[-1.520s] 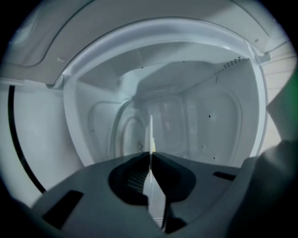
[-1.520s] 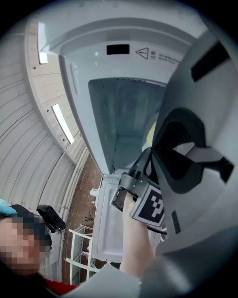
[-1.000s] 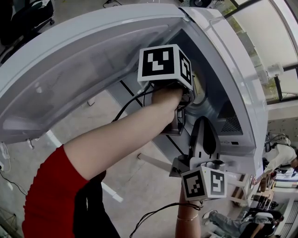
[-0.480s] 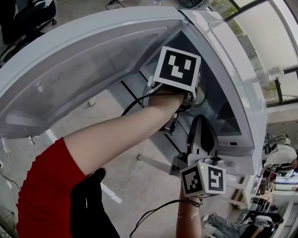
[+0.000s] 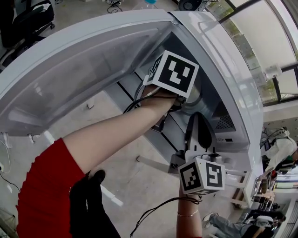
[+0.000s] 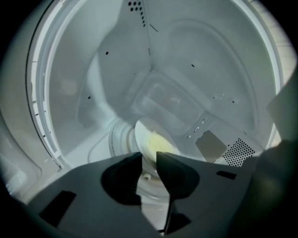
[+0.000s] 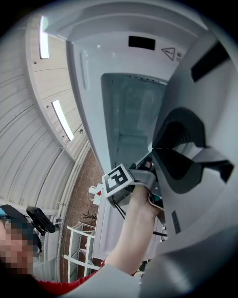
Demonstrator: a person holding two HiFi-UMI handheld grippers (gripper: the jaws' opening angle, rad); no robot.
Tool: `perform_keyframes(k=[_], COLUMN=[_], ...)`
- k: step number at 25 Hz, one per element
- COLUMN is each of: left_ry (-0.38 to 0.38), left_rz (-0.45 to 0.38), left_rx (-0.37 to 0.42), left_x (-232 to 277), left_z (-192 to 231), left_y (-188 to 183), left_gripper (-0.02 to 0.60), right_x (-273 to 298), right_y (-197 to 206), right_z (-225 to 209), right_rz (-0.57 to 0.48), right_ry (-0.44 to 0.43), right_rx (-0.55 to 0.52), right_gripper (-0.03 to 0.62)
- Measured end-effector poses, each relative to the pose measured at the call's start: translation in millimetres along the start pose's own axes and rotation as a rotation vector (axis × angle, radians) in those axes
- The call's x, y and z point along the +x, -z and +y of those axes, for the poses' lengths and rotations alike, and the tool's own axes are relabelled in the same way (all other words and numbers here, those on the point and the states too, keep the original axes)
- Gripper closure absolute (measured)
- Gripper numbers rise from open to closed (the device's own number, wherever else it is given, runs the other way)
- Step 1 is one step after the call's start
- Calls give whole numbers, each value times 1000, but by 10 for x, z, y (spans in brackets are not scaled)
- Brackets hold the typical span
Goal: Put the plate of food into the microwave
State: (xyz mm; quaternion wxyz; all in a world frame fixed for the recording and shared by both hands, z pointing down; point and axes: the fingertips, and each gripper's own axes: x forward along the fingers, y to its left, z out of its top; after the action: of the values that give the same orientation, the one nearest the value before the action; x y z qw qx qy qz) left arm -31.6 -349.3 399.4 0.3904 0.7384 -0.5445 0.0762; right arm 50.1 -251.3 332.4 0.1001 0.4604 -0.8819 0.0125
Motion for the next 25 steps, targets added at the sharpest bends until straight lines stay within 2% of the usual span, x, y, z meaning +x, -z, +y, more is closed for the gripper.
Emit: perform_keyframes(k=[16,21,25], left_ry=[-104,-173,-163], left_rz=[-25,-39,-45], left_rx=[198,355,350], left_x=[58,43,46], left_z=[33,45,51], left_y=[-18,-59,-54], left_gripper=[451,436,436], right_x=[-14,-12,-3], right_y=[53,80,105], right_z=[39,36,53], right_rz=[11,20,21], right_ry=[-7,-2,-10], right_rx=[-3,-2,1], right_gripper=[580,580,579])
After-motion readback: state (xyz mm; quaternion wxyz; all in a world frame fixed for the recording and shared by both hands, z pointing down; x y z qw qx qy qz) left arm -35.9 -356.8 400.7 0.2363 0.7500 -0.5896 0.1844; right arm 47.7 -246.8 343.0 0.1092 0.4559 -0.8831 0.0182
